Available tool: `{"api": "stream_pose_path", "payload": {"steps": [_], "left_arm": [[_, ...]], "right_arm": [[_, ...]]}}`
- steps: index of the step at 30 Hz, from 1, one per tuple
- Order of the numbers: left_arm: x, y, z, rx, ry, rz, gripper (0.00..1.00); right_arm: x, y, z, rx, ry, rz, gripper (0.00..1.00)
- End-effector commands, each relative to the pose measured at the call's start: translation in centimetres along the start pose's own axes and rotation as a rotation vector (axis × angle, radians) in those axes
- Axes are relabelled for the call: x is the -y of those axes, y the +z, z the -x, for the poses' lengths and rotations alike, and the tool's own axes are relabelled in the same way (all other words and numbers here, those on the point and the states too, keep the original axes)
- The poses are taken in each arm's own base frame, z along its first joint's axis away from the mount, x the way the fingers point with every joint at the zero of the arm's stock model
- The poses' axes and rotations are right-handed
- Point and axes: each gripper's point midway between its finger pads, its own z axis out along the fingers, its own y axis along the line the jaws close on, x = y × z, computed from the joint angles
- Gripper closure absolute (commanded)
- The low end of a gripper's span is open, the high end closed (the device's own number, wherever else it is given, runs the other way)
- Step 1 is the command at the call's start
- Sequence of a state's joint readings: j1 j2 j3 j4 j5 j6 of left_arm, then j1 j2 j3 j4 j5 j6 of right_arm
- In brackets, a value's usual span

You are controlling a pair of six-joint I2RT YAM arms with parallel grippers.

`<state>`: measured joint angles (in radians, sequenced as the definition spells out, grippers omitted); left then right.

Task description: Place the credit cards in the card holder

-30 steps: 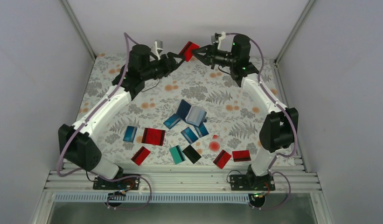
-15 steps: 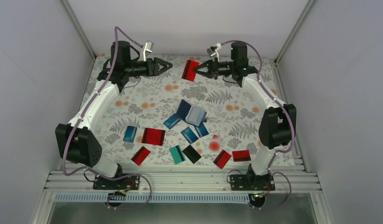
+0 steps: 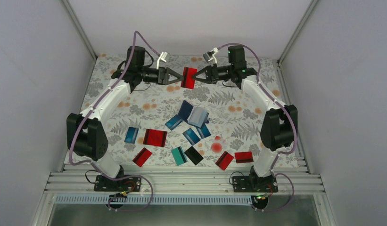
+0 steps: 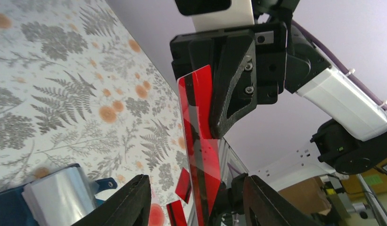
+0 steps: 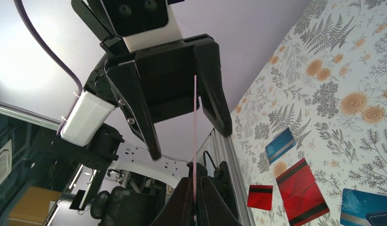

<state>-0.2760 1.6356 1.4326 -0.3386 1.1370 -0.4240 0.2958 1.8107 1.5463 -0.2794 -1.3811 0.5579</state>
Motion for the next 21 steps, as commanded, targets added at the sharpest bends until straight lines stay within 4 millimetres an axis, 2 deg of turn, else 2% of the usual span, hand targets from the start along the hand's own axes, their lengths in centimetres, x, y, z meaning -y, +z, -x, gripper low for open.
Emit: {"api": "stream_pose_path", "payload": {"steps": [1,14,16,18,21], "left_arm": [[1.2,0.7,0.0,-0.030,0.042,-0.050,0.52],[0.6,1.8,-0.8,-0.052,0.012,-0.059,0.78],[0.6,2.0,-0.9,-0.055,0.009,-0.061,0.85],[0.4,2.0,-0.9,-0.055,0.006,-0.057,0.96],[-0.6,2.0,-1.2,-0.061,-0.010,-0.002,0.98]], "right_arm": [[-0.6,0.3,-0.7,-0.025,-0.016,0.025,0.96],[-0.9,1.2,-1.1,-0.055,-0.024,0.050,0.96],[-1.0,1.4,-1.1,-0.060,-0.029,0.053,0.96],[-0.8,1.4,-1.1,-0.058,-0.026,0.044,0.96],[0.9,1.4,-1.2,-0.037,0.019,-0.028,0.94]]}}
